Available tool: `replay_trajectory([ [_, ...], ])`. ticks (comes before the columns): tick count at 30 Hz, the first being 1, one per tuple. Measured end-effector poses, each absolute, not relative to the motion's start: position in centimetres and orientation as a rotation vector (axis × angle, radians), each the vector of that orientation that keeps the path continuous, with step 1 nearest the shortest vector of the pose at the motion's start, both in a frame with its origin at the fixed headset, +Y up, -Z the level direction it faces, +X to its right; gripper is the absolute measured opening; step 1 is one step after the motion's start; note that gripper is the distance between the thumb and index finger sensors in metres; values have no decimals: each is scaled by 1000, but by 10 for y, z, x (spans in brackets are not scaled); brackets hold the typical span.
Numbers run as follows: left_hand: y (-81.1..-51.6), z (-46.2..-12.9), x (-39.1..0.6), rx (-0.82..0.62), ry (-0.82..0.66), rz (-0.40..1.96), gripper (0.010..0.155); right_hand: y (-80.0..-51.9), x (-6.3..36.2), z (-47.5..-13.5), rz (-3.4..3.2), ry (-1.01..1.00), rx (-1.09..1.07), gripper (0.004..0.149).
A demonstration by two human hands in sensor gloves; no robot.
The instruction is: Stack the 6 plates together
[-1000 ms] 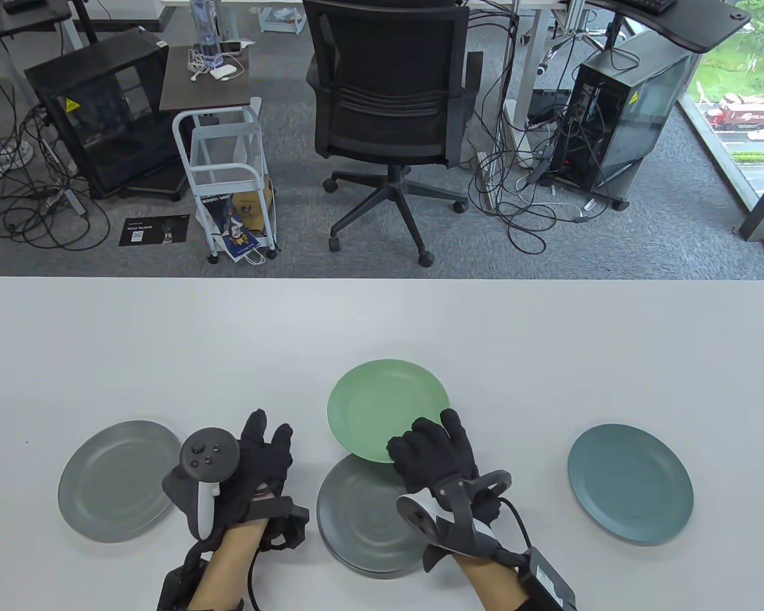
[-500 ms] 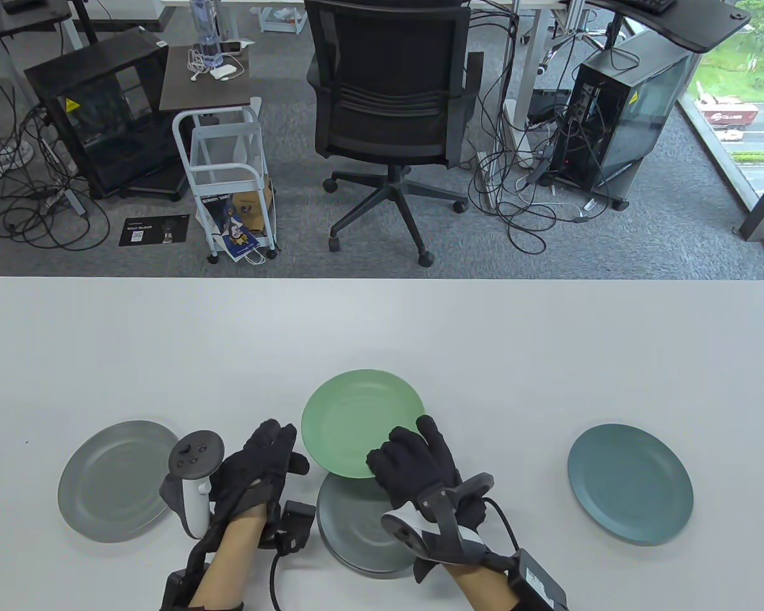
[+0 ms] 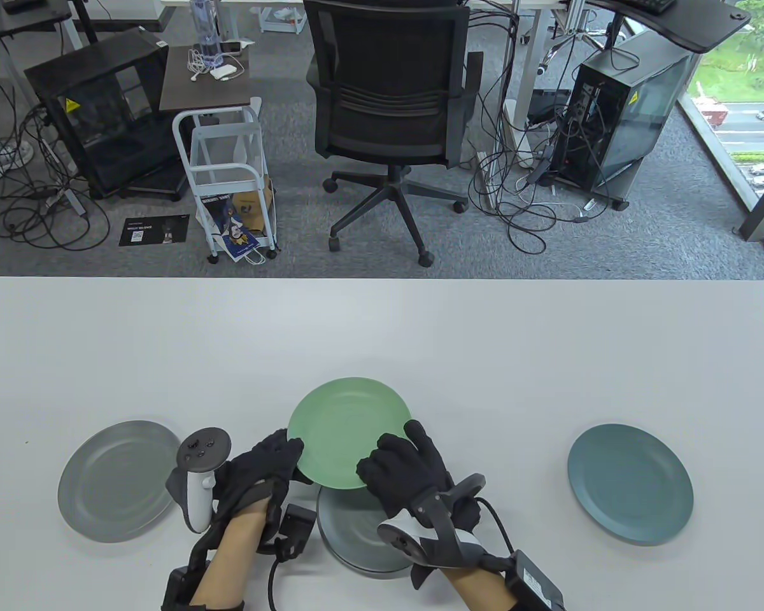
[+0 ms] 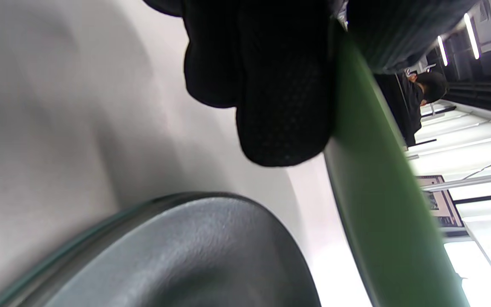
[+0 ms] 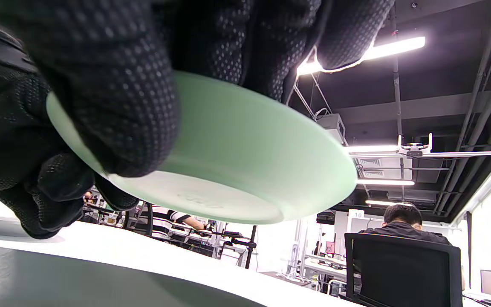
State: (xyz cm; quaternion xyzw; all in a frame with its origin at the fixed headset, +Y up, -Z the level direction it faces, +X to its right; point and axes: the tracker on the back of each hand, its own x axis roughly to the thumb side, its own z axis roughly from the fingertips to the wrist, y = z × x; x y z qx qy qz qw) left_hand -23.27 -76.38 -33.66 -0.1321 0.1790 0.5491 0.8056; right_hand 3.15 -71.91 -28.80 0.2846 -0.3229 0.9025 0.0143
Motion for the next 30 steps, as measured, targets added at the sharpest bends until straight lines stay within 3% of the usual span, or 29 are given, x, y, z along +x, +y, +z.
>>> replay_trajectory([
  [8,-764,-336,-236,-239,418,1189,56,-723,30,-287,2834,-1031,1020,39],
  [13,-761,-336,-239,-200,431,1173,55,-721,36,-292,2939,-1006,953,68],
  [16,-761,-336,-240,-195,429,1165,54,-723,48,-301,3048,-945,889,75],
  [30,-759,-339,-232,-235,339,1104,53,-723,114,-333,3134,-703,424,71],
])
